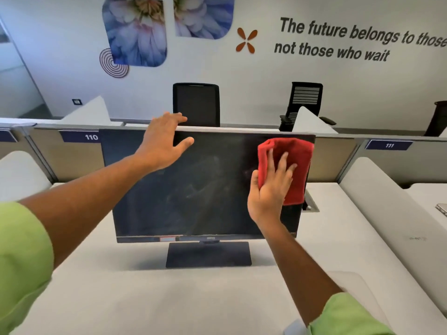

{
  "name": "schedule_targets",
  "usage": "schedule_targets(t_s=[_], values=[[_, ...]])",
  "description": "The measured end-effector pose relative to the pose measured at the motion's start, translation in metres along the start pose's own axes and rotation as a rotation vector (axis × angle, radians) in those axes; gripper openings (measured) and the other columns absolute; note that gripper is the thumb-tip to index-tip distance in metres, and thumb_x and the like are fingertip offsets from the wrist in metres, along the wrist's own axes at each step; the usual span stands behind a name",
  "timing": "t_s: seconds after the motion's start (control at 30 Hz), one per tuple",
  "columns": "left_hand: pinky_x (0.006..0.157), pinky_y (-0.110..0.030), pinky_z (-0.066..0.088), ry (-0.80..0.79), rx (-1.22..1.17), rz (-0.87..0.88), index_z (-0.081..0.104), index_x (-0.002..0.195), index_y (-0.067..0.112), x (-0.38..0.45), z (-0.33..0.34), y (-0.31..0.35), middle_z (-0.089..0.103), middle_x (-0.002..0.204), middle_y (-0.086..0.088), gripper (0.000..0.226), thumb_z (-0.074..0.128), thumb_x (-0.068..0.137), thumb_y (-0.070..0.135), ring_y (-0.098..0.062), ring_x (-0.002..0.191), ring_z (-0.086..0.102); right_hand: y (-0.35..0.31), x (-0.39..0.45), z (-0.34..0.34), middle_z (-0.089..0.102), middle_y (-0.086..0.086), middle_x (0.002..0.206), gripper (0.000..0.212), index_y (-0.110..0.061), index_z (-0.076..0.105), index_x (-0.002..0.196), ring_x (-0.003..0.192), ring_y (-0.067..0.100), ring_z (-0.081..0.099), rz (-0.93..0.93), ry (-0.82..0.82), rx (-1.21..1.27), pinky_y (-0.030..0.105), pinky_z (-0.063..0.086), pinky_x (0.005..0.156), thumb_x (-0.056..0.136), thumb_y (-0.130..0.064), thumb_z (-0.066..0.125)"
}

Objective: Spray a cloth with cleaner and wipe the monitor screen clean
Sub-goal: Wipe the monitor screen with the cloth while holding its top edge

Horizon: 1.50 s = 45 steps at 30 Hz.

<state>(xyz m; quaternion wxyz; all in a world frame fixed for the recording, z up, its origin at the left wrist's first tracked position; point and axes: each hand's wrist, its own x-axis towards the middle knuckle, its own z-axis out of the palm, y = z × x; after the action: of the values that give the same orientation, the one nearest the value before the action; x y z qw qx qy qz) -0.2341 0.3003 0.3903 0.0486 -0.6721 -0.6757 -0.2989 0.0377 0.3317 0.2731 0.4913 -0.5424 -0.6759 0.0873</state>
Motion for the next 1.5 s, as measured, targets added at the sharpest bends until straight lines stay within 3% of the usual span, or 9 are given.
schedule_targets(t_s=[0.07, 0.13, 0.27, 0.4, 0.63, 0.93, 1.1, 1.27, 1.5], values=[[0.117, -0.046, 0.025, -0.002, 0.074, -0.012, 0.054, 0.138, 0.024, 0.010, 0.006, -0.004, 0.061, 0.134, 0.000, 0.050, 0.055, 0.096, 0.052, -0.026, 0.129, 0.049, 0.009, -0.001, 0.015, 0.009, 0.012, 0.177, 0.065, -0.028, 0.023, 0.167, 0.161, 0.048, 0.002, -0.039, 0.013, -0.176, 0.069, 0.014, 0.126, 0.108, -0.052, 0.029], [0.110, -0.046, 0.028, -0.005, 0.118, -0.033, 0.066, 0.118, 0.029, 0.014, 0.008, -0.007, 0.069, 0.101, 0.010, 0.042, 0.047, 0.096, 0.060, -0.023, 0.107, 0.058, 0.015, -0.002, 0.025, 0.007, 0.012, 0.177, 0.066, -0.030, 0.022, 0.168, 0.161, 0.048, -0.001, -0.065, 0.034, -0.268, 0.071, 0.014, 0.125, 0.108, -0.056, 0.028], [0.094, -0.048, 0.032, 0.038, 0.086, -0.064, 0.067, 0.089, 0.028, 0.017, 0.012, -0.007, 0.056, 0.069, 0.014, 0.038, 0.043, 0.101, 0.055, -0.019, 0.085, 0.051, 0.024, -0.002, 0.035, 0.005, 0.012, 0.177, 0.074, -0.032, 0.023, 0.167, 0.161, 0.047, -0.004, -0.117, 0.078, -0.349, 0.071, 0.008, 0.126, 0.104, -0.067, 0.038], [0.087, -0.047, 0.032, 0.061, 0.093, -0.070, 0.066, 0.087, 0.025, 0.021, 0.015, -0.012, 0.057, 0.065, 0.005, 0.040, 0.040, 0.103, 0.051, -0.023, 0.080, 0.054, 0.034, 0.018, 0.032, 0.010, 0.010, 0.177, 0.072, -0.036, 0.029, 0.165, 0.161, 0.046, 0.000, -0.175, 0.134, -0.379, 0.073, 0.006, 0.124, 0.103, -0.068, 0.042], [0.098, -0.050, 0.031, 0.085, 0.099, -0.089, 0.070, 0.095, 0.023, 0.024, 0.020, -0.019, 0.053, 0.064, 0.007, 0.043, 0.040, 0.102, 0.053, -0.023, 0.083, 0.051, 0.006, 0.039, 0.044, 0.012, 0.011, 0.176, 0.065, -0.034, 0.028, 0.166, 0.161, 0.047, 0.000, -0.063, 0.233, -0.304, 0.074, 0.008, 0.123, 0.108, -0.062, 0.030], [0.099, -0.049, 0.028, 0.094, 0.097, -0.075, 0.071, 0.099, 0.022, 0.024, 0.021, -0.024, 0.050, 0.066, 0.011, 0.049, 0.036, 0.100, 0.057, -0.021, 0.087, 0.050, -0.015, 0.030, 0.059, 0.021, 0.003, 0.175, 0.061, -0.038, 0.034, 0.163, 0.161, 0.046, 0.008, -0.451, 0.113, -0.392, 0.073, 0.011, 0.124, 0.107, -0.056, 0.046], [0.101, -0.048, 0.024, 0.104, 0.103, -0.064, 0.072, 0.100, 0.022, 0.026, 0.023, -0.013, 0.054, 0.068, 0.007, 0.046, 0.039, 0.101, 0.054, -0.023, 0.092, 0.053, 0.021, 0.064, 0.031, 0.019, 0.004, 0.176, 0.060, -0.038, 0.026, 0.165, 0.162, 0.042, 0.007, -0.154, 0.284, -0.300, 0.070, 0.011, 0.125, 0.107, -0.050, 0.037], [0.099, -0.048, 0.025, 0.095, 0.130, -0.071, 0.072, 0.104, 0.022, 0.027, 0.023, -0.013, 0.062, 0.080, 0.001, 0.047, 0.038, 0.101, 0.055, -0.025, 0.098, 0.054, 0.031, 0.076, 0.020, 0.018, 0.006, 0.176, 0.069, -0.051, -0.012, 0.161, 0.162, 0.041, 0.007, 0.031, 0.373, -0.213, 0.066, 0.010, 0.127, 0.108, -0.049, 0.032], [0.099, -0.049, 0.026, 0.072, 0.138, -0.090, 0.071, 0.103, 0.023, 0.025, 0.020, -0.017, 0.062, 0.081, 0.002, 0.049, 0.035, 0.100, 0.058, -0.025, 0.097, 0.054, -0.014, 0.035, 0.053, 0.014, 0.005, 0.177, 0.061, -0.035, 0.029, 0.165, 0.162, 0.042, 0.001, -0.260, 0.140, -0.316, 0.066, 0.007, 0.128, 0.108, -0.055, 0.034]])
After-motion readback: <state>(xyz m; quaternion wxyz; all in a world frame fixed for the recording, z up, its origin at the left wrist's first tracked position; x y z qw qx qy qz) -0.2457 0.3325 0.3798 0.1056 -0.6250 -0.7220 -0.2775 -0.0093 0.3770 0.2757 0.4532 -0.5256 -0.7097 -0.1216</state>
